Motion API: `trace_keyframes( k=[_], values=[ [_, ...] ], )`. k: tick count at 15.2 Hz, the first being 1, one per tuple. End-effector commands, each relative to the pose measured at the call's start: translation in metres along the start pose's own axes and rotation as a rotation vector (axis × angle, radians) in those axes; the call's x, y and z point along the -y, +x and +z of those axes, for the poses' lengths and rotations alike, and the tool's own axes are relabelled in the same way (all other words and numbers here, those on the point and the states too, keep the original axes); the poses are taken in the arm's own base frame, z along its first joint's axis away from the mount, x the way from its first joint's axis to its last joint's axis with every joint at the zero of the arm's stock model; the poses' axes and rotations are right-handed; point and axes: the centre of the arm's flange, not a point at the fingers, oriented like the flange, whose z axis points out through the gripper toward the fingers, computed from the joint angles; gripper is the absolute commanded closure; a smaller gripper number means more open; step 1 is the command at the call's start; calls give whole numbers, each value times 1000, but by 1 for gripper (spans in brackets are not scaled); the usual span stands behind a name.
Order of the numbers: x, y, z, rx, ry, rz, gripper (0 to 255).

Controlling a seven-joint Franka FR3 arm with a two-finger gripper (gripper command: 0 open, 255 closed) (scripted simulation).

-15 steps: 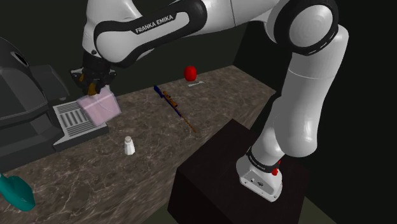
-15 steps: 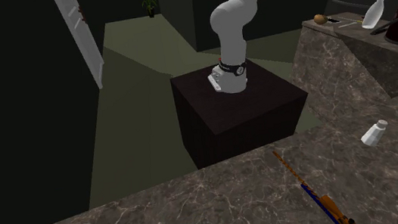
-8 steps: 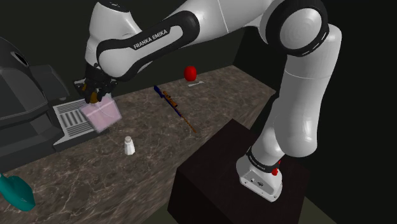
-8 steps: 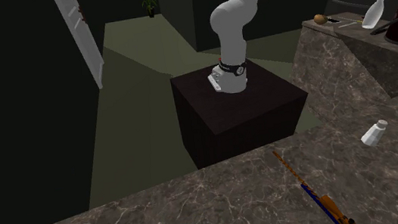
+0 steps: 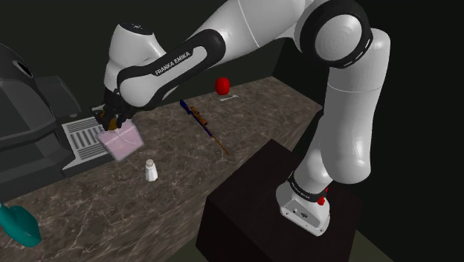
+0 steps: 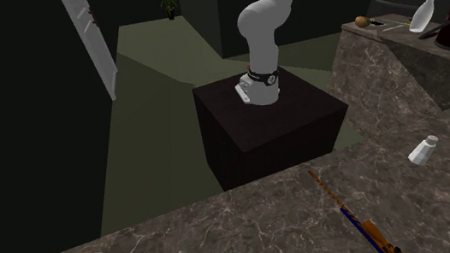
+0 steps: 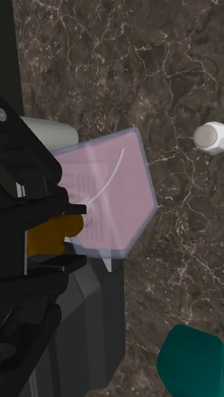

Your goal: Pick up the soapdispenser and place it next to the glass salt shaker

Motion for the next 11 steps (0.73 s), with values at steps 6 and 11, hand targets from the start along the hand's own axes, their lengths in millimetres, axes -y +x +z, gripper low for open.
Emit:
trace_keyframes(
  k=[6,11],
  values=[
    [-9,-9,34,-1,1,0,255],
    [-15,-15,59,-1,1,0,255]
  ],
)
